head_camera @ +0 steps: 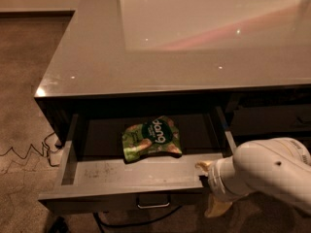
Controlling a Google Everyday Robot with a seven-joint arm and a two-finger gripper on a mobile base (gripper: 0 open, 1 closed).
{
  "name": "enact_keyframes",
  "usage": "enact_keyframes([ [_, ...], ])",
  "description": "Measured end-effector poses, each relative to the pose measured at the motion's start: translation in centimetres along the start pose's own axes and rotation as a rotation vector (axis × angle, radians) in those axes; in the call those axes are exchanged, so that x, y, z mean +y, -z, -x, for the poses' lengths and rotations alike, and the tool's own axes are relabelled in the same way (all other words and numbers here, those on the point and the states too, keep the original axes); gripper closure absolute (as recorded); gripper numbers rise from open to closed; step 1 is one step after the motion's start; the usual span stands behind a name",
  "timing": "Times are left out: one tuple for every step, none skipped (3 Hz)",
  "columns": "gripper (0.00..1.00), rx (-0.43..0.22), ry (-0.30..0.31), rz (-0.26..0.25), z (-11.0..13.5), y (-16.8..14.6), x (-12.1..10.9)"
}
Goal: Open top drawer
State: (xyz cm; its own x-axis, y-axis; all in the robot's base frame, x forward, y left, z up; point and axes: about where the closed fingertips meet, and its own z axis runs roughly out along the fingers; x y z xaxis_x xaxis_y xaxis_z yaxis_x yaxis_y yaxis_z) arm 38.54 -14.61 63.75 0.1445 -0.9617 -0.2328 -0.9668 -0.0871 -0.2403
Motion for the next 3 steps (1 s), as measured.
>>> enact_keyframes([
  [0.0,0.013,0.022,-0.094,1.0,2.8,1.7],
  [0.0,0.015,0.018,-0.095,0.9,2.7,1.8],
  [0.0,-0.003,0.006,-0.069,0.8,1.6,2.6],
])
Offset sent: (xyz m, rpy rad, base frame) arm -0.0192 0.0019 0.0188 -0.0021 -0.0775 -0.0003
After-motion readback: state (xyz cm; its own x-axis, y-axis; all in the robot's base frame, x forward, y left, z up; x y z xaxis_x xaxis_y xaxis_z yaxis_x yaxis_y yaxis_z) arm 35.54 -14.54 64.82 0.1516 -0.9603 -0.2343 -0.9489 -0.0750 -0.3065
